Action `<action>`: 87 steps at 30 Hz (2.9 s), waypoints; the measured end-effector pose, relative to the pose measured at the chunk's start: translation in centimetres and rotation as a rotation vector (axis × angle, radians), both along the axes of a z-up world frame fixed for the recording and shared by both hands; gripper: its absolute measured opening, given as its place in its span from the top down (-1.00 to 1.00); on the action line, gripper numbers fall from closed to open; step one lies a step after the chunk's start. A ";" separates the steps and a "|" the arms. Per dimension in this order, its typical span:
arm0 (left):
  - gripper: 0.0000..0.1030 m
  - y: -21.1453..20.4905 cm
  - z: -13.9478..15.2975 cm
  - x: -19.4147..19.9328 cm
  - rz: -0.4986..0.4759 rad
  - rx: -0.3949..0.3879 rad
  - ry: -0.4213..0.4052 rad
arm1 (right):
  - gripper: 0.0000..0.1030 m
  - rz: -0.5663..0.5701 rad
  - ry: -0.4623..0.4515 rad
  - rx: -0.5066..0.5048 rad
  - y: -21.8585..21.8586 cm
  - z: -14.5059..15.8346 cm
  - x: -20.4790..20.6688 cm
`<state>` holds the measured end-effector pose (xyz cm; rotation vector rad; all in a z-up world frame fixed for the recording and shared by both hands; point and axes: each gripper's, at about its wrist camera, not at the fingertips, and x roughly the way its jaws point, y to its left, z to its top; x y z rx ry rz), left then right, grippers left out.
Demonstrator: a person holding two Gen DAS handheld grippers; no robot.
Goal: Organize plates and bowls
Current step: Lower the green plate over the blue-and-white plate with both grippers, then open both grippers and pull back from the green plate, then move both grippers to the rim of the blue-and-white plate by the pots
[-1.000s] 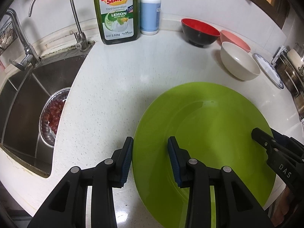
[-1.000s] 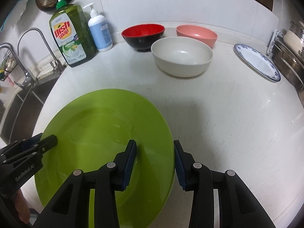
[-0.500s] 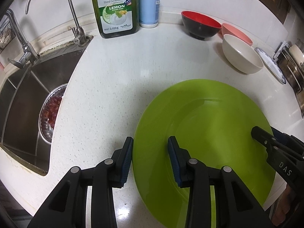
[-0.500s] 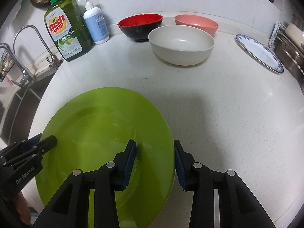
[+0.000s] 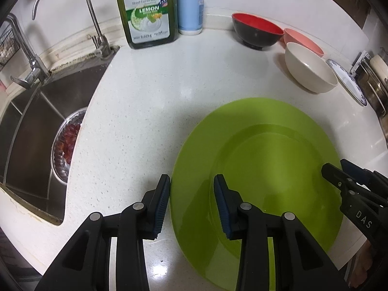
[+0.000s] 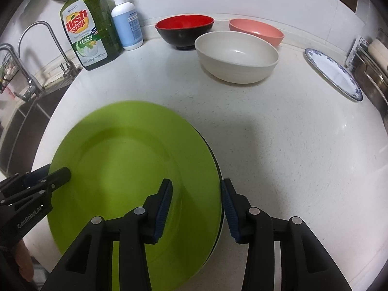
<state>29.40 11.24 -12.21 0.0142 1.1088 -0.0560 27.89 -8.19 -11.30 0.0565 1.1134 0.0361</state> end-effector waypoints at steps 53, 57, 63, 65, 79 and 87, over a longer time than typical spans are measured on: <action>-0.79 -31.8 14.5 10.4 -0.538 0.071 -0.323 | -0.38 -0.402 -0.249 -0.092 -27.8 12.2 2.5; -0.79 -34.6 14.9 13.0 -0.580 0.096 -0.328 | -0.38 -0.424 -0.250 -0.115 -30.2 12.6 4.5; -0.79 -38.4 13.9 17.0 -0.638 0.094 -0.317 | -0.38 -0.463 -0.246 -0.137 -33.7 12.1 7.8; -0.78 -39.4 13.0 18.3 -0.646 0.080 -0.294 | -0.38 -0.486 -0.240 -0.129 -35.1 11.4 8.8; -0.59 -44.9 6.0 25.5 -0.653 0.020 -0.164 | -0.38 -0.630 -0.161 -0.011 -40.6 4.6 14.8; -0.47 -46.4 2.6 28.4 -0.619 -0.013 -0.085 | -0.38 -0.660 -0.157 -0.001 -42.5 2.1 16.7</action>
